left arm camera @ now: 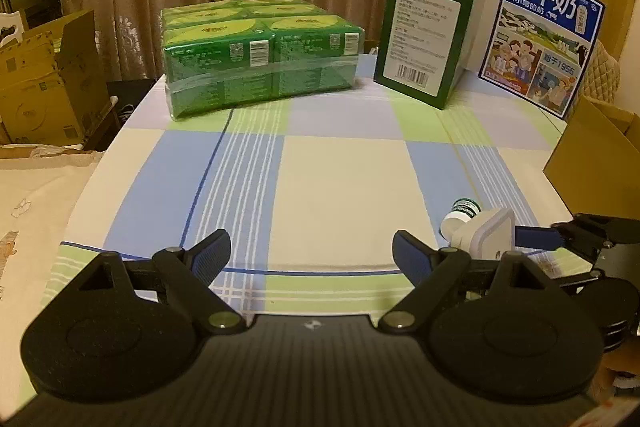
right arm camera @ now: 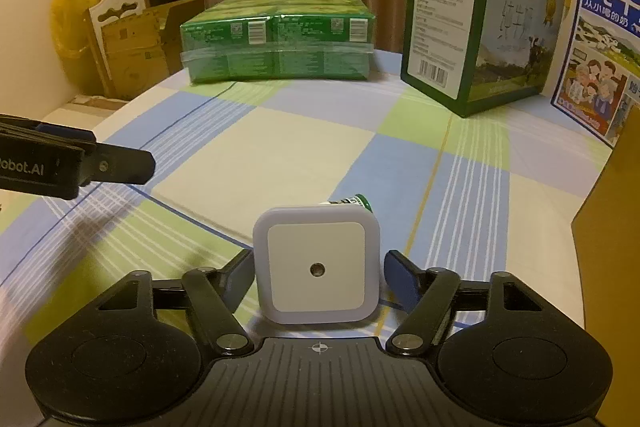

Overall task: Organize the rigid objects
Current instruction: 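Close the right tool around the white square night-light and lift it, then grasp the white MENTHOL jar with the left tool, then carry the MENTHOL jar and the night-light over the cardboard box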

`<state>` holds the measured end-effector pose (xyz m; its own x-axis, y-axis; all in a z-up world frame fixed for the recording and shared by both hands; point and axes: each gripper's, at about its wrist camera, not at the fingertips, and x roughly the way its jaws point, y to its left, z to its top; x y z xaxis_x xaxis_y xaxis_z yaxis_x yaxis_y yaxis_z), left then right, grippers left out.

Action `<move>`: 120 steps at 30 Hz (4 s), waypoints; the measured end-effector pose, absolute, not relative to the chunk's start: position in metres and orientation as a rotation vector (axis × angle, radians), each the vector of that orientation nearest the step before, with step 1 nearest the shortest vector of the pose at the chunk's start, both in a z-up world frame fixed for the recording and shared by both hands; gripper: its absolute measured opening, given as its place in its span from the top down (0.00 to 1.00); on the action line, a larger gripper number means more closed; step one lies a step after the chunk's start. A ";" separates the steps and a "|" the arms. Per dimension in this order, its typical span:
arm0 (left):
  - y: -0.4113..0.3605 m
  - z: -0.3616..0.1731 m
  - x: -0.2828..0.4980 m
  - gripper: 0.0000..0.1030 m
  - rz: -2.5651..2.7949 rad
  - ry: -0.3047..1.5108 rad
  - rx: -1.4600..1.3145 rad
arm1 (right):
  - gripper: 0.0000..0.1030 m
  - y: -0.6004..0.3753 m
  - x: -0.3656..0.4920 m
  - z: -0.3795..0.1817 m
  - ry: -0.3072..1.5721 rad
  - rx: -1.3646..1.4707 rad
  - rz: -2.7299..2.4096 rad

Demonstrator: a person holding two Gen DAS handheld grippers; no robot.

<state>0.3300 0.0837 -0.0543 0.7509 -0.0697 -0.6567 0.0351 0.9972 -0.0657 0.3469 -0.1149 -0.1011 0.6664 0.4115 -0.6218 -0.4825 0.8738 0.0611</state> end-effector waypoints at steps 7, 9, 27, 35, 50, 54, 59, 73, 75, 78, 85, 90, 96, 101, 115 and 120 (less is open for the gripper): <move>0.079 -0.056 0.331 0.17 -0.090 0.723 -0.047 | 0.41 -0.124 0.342 -0.090 0.676 -0.088 0.468; 0.077 -0.056 0.332 0.17 -0.094 0.723 -0.049 | 0.41 -0.130 0.341 -0.087 0.685 -0.083 0.441; 0.027 -0.071 0.353 0.34 -0.316 0.709 0.007 | 0.41 -0.186 0.347 -0.078 0.739 0.032 0.325; 0.003 -0.085 0.373 0.48 -0.393 0.708 0.055 | 0.41 -0.192 0.356 -0.080 0.753 0.069 0.329; -0.034 -0.106 0.397 0.75 -0.393 0.709 0.140 | 0.41 -0.208 0.364 -0.081 0.771 0.111 0.307; -0.034 -0.106 0.394 0.75 -0.375 0.714 0.141 | 0.41 -0.206 0.365 -0.081 0.773 0.116 0.311; -0.027 -0.103 0.387 0.75 -0.328 0.752 0.114 | 0.41 -0.206 0.361 -0.077 0.769 0.127 0.320; -0.014 -0.076 0.326 0.75 -0.254 0.799 0.000 | 0.41 -0.213 0.312 -0.060 0.768 0.165 0.334; -0.012 -0.071 0.312 0.75 -0.247 0.799 -0.017 | 0.41 -0.215 0.299 -0.058 0.767 0.172 0.337; -0.011 -0.063 0.292 0.75 -0.244 0.798 -0.036 | 0.41 -0.218 0.278 -0.051 0.751 0.169 0.339; -0.011 -0.038 0.241 0.75 -0.229 0.792 -0.055 | 0.41 -0.223 0.230 -0.031 0.723 0.183 0.343; -0.015 -0.014 0.206 0.75 -0.231 0.771 -0.068 | 0.41 -0.229 0.190 -0.013 0.702 0.219 0.333; -0.028 0.009 0.167 0.75 -0.236 0.740 -0.075 | 0.41 -0.240 0.147 0.012 0.666 0.212 0.302; -0.041 0.023 0.143 0.75 -0.255 0.722 -0.074 | 0.41 -0.253 0.122 0.029 0.643 0.207 0.279; -0.078 0.045 0.116 0.75 -0.304 0.689 -0.043 | 0.41 -0.297 0.090 0.052 0.596 0.216 0.209; -0.091 0.049 0.112 0.75 -0.328 0.680 -0.058 | 0.41 -0.318 0.081 0.056 0.572 0.180 0.173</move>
<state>0.1117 -0.0910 0.0489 0.7285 -0.3162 -0.6077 0.2784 0.9472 -0.1591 0.0812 -0.3175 0.0560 0.8272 0.2122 -0.5202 -0.1127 0.9698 0.2164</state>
